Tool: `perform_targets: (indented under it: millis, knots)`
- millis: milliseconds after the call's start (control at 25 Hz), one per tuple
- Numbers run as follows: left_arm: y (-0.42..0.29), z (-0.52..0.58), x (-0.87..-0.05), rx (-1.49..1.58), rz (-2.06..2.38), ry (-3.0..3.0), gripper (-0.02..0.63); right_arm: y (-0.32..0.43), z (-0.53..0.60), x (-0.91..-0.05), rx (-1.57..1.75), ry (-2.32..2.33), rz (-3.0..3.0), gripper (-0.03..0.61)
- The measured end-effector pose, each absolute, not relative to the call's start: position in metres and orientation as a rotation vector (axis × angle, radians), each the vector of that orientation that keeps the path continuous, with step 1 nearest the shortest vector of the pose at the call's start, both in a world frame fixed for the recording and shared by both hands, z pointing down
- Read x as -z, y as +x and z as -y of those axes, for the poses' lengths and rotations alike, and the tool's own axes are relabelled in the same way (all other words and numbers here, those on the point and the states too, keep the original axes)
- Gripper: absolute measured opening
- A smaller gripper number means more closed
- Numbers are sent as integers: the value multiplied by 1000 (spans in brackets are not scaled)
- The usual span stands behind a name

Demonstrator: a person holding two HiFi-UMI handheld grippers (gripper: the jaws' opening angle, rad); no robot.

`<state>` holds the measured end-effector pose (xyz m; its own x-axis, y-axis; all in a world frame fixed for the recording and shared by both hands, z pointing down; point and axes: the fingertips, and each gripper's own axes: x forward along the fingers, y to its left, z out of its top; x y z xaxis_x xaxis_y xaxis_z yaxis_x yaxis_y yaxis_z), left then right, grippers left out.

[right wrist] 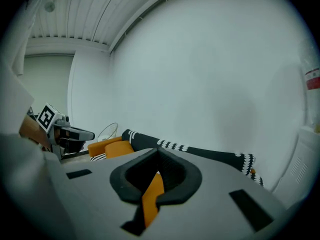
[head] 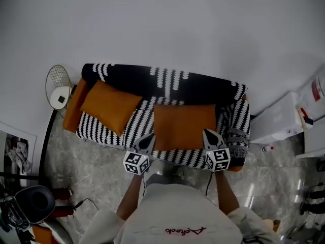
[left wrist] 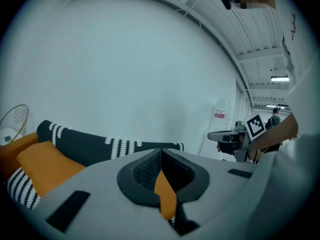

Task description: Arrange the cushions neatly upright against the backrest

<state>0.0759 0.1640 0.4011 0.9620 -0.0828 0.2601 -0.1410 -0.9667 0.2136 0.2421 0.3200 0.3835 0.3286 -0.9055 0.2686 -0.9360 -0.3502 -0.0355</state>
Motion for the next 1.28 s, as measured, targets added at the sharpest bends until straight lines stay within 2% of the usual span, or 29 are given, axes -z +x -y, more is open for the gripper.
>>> perform_targets:
  millis: [480,1280]
  knots:
    - [99,-131,-449,-518,92,2792,34,271,-304,-435,-561,2493,1582,28]
    - [89,-118,-573,-755,88,2590,34,254,-344,-571,-955,2418,1412,28]
